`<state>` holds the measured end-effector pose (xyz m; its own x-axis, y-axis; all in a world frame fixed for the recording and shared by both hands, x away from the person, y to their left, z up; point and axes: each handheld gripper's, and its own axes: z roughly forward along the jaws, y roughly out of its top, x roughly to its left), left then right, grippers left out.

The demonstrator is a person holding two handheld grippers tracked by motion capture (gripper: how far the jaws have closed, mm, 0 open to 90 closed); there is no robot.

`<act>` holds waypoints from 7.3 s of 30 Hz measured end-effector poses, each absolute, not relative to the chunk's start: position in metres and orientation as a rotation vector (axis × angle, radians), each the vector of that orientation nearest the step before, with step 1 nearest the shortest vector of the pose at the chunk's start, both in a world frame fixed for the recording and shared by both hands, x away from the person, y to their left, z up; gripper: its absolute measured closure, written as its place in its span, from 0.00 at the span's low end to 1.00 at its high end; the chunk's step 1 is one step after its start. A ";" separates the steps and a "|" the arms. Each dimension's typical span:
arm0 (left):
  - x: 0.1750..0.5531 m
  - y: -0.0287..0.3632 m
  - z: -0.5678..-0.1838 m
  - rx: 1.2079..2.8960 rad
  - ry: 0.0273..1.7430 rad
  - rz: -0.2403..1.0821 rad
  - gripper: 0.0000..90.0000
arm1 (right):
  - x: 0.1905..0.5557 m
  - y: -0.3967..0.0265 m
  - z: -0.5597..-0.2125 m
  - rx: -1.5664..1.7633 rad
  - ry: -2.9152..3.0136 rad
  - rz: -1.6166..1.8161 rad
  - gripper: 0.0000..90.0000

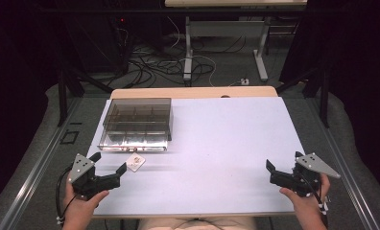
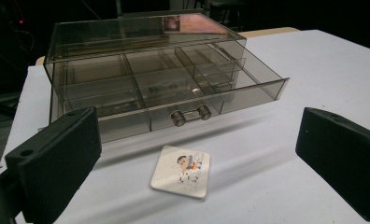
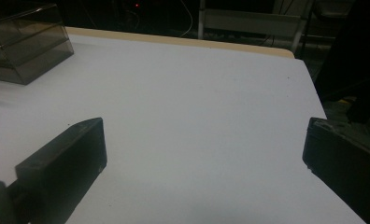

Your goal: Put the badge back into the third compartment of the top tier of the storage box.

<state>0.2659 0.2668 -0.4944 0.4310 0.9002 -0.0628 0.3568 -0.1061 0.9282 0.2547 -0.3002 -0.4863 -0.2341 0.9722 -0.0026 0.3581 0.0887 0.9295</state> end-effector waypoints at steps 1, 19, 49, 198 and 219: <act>0.266 0.266 -0.495 1.678 1.107 0.679 0.00 | 0.255 -0.301 -0.486 1.322 1.688 1.148 0.00; 0.274 0.250 -0.504 1.801 1.092 0.670 0.00 | 0.257 -0.297 -0.490 1.316 1.716 1.150 0.00; 0.295 0.249 -0.529 1.915 1.179 0.591 0.00 | 0.260 -0.297 -0.494 1.330 1.747 1.152 0.00; 0.363 0.242 -0.556 2.197 1.160 0.342 0.37 | 0.264 -0.288 -0.503 1.347 1.850 1.174 0.00; 0.352 0.240 -0.548 2.177 1.207 0.354 0.37 | 0.265 -0.286 -0.505 1.348 1.844 1.194 0.00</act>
<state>0.3525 0.2402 -0.5476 0.5468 0.8350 -0.0616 0.6698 -0.3921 0.6306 0.2650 -0.2863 -0.5053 -0.3405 0.9380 0.0645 0.4428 0.0994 0.8911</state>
